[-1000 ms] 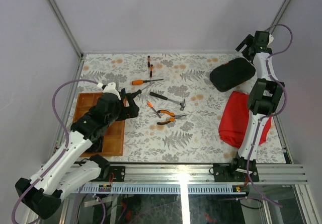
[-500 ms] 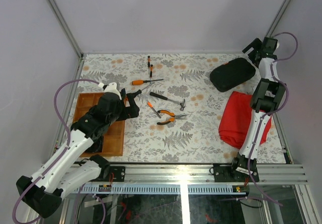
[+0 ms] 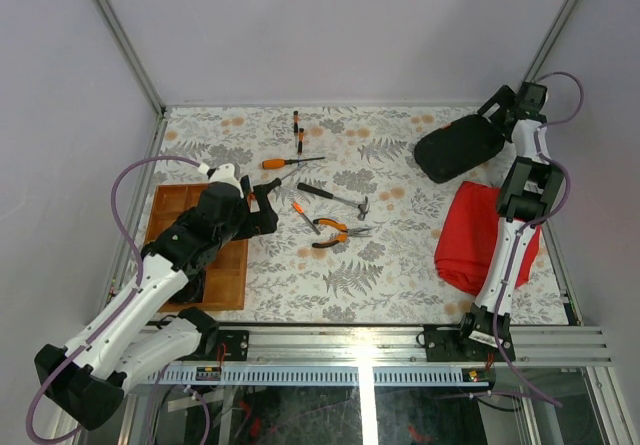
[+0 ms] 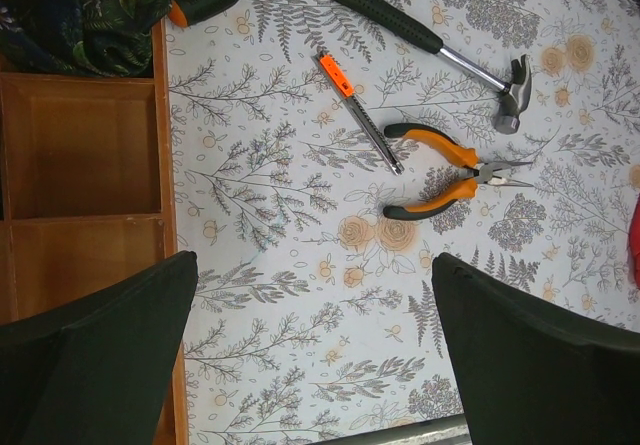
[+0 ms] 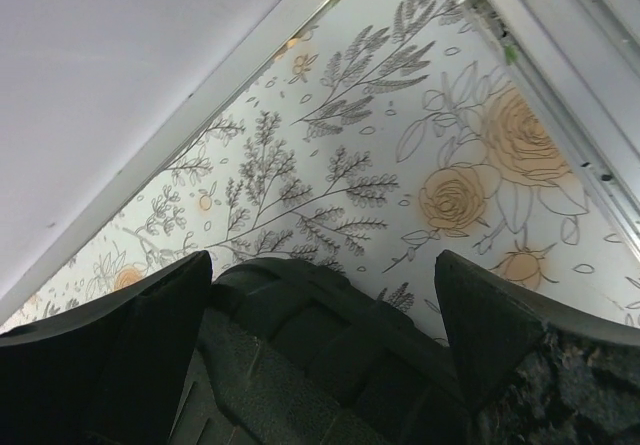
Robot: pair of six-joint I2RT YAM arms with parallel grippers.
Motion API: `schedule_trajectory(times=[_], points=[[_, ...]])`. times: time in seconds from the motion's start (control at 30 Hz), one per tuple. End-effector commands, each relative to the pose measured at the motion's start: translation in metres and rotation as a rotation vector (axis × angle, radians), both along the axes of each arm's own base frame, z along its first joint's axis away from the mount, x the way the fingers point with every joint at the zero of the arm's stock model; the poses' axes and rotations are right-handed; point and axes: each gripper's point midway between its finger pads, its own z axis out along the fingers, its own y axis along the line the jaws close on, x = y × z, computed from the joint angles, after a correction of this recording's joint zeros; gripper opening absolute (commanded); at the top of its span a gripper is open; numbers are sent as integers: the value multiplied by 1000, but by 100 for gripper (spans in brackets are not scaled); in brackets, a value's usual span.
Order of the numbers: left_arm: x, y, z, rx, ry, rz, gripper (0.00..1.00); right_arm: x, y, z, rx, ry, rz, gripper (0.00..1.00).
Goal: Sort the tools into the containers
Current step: Move the storage box to the center of the board.
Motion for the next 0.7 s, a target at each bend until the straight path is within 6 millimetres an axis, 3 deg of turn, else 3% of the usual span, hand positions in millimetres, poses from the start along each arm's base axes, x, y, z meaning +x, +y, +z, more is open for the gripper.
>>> schedule_trajectory(times=[0.0, 0.13, 0.43, 0.67], points=[[7, -4, 9, -17, -39, -17, 100, 17, 36, 25, -23, -74, 175, 100], [7, -5, 8, -20, -37, -23, 100, 17, 78, 26, -44, -107, 419, 100], [7, -7, 8, -23, -34, -32, 100, 11, 145, 23, -210, -93, 710, 100], [7, -9, 7, -28, -33, -41, 100, -11, 199, 21, -247, -95, 958, 100]])
